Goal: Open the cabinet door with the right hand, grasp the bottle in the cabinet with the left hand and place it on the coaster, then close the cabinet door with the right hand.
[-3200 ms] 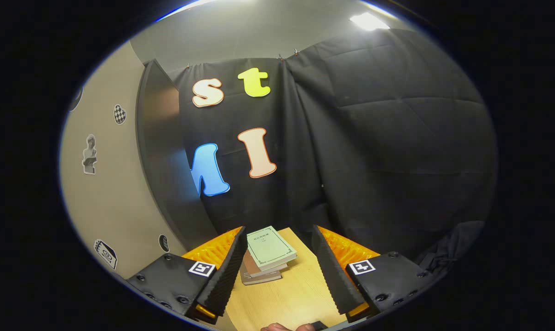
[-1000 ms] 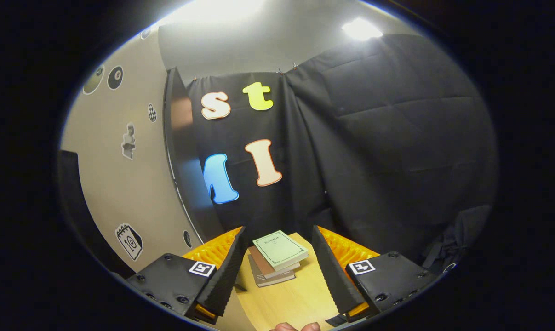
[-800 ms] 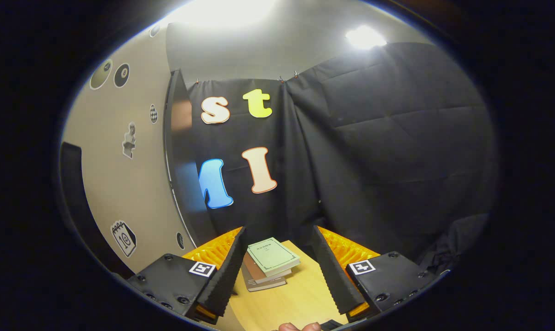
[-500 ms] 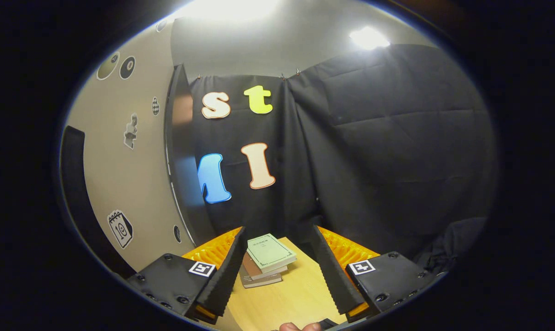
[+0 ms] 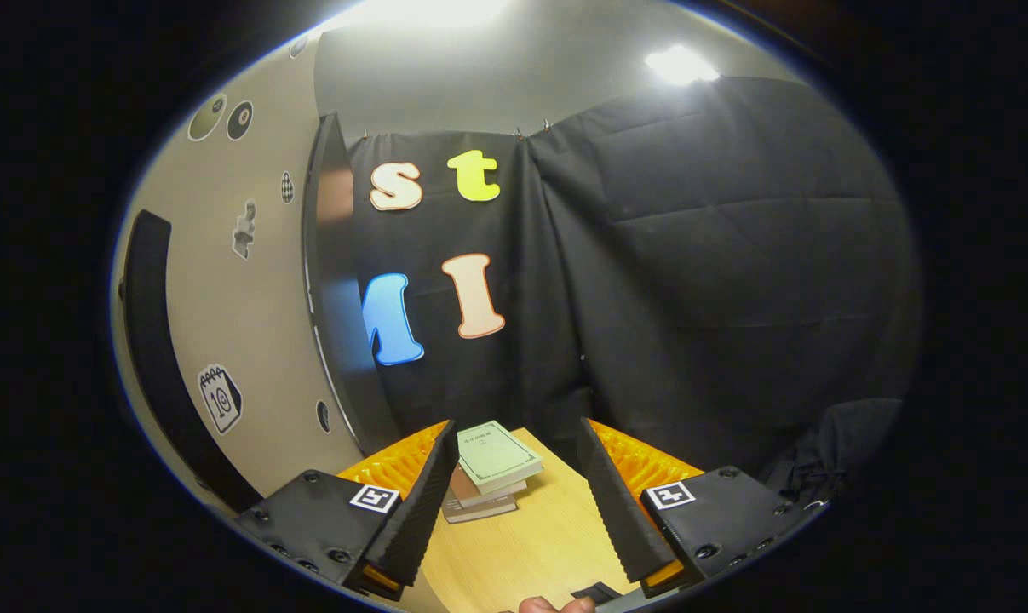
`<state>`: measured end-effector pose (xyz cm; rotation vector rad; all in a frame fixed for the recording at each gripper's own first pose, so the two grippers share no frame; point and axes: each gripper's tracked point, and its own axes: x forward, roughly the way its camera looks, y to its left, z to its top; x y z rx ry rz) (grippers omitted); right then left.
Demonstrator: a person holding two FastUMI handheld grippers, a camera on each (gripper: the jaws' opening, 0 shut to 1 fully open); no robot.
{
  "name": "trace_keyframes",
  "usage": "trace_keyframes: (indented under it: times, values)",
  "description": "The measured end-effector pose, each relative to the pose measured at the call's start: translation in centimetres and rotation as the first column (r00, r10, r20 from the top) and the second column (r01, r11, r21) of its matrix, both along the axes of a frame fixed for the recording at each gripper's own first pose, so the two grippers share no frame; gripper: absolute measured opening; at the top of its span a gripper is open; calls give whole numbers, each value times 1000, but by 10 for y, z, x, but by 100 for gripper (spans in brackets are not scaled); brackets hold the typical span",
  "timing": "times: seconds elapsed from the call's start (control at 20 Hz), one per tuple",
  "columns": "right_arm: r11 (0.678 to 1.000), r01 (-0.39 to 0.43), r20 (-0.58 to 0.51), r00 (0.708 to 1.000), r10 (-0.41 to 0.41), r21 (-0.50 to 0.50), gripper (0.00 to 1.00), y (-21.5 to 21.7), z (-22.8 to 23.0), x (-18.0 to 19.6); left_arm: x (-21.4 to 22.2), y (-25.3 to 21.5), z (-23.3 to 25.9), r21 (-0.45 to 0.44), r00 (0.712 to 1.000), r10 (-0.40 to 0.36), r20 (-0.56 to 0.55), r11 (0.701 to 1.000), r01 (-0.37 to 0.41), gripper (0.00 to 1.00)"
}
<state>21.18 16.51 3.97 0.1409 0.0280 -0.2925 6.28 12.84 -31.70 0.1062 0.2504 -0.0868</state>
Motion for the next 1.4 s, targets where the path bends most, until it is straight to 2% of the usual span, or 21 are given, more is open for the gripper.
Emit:
trace_keyframes:
  times: [0.15, 0.25, 0.3, 0.35, 0.7, 0.85, 0.9, 1.15, 1.2, 1.3, 1.35, 1.4]
  values:
    - [999, -2, -11, 1000, 2, -43, 90, 0, -3, 0, -2, 4, 2, -28, 1000, 12, -10, 1000, -12, 75]
    - [999, -14, -19, 1000, 13, -43, 90, 3, -6, 1, -3, 3, -1, -35, 1000, 16, -10, 999, -16, 76]
    - [999, -19, -22, 1000, 18, -35, 90, 4, -9, 1, -4, 1, 1, -39, 1000, 12, -11, 999, -12, 81]
    - [999, -22, -24, 999, 21, -29, 90, 4, -10, 2, -5, -1, 4, -38, 1000, 6, -10, 999, -7, 82]
    - [999, -32, -26, 999, 32, -6, 90, 4, -18, 5, -6, 0, 38, -39, 999, 21, 42, 999, -19, 82]
    - [1000, -26, -48, 999, 26, 9, 90, -1, -27, 6, -4, -3, 67, -51, 996, 6, 86, 999, -1, 79]
    - [1000, -25, -50, 998, 26, 10, 90, 0, -28, 6, -5, -3, 79, -49, 994, -2, 106, 999, 7, 82]
    - [999, -31, -61, 998, 31, 12, 90, 5, -30, 4, -6, -12, 158, -37, 977, -32, 213, 998, 41, 79]
    - [999, -35, -61, 997, 36, 16, 82, 7, -29, 4, -6, -13, 173, -45, 974, -32, 224, 998, 43, 79]
    - [998, -53, -49, 997, 54, 14, 83, 13, -21, 2, -6, -13, 198, -51, 973, -19, 229, 998, 32, 82]
    - [998, -66, -44, 997, 67, 13, 82, 15, -16, 2, -5, -13, 209, -44, 975, -8, 220, 999, 18, 79]
    - [997, -83, -40, 996, 83, 10, 82, 17, -11, 2, -5, -14, 221, -36, 976, 4, 216, 999, 4, 84]
